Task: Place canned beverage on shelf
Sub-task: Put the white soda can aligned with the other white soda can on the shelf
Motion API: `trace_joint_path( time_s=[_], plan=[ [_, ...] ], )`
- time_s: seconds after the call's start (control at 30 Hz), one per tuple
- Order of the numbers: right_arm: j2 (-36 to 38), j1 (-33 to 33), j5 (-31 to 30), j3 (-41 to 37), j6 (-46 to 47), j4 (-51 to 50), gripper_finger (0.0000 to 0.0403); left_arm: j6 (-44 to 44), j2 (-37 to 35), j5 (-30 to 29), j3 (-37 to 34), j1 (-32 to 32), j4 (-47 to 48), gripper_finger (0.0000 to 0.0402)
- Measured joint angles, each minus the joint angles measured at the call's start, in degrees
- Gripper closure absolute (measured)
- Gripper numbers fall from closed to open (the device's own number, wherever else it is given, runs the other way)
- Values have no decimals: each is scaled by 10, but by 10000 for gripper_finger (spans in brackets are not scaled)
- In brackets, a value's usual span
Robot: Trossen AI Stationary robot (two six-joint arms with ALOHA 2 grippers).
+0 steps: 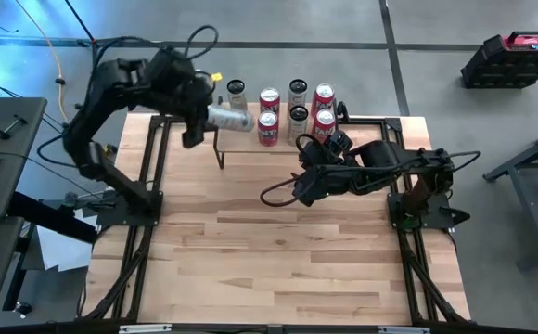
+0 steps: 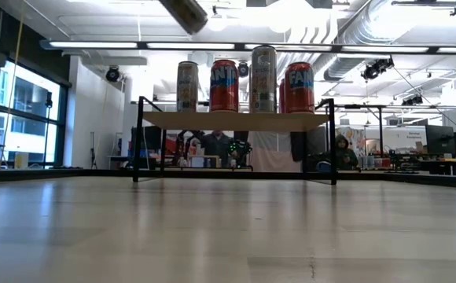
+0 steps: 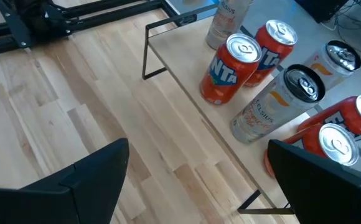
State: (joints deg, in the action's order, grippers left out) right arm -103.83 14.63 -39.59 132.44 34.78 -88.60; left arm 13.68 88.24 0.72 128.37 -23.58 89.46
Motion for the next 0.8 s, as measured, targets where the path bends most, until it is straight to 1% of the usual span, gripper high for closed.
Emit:
trace_joint_path(
  time_s=[0.13, 0.23, 0.4, 0.63, 0.7, 0.8],
  plan=[
    [0, 0, 7, 0, 12, 0, 34, 4, 26, 8, 15, -47, 4, 158],
    [0, 0, 16, 0, 12, 0, 34, 4, 49, 12, 14, -68, 6, 158],
    [0, 0, 27, 0, 12, 0, 34, 6, 76, 18, 14, -77, 6, 158],
    [0, 0, 40, 0, 8, -1, 34, 1, 106, -1, 9, -80, 4, 158],
    [0, 0, 43, 0, 8, -1, 34, 1, 106, 1, -4, -80, 4, 158],
    [0, 0, 50, 0, 8, -1, 34, 1, 96, 6, -42, -80, 5, 158]
  ],
)
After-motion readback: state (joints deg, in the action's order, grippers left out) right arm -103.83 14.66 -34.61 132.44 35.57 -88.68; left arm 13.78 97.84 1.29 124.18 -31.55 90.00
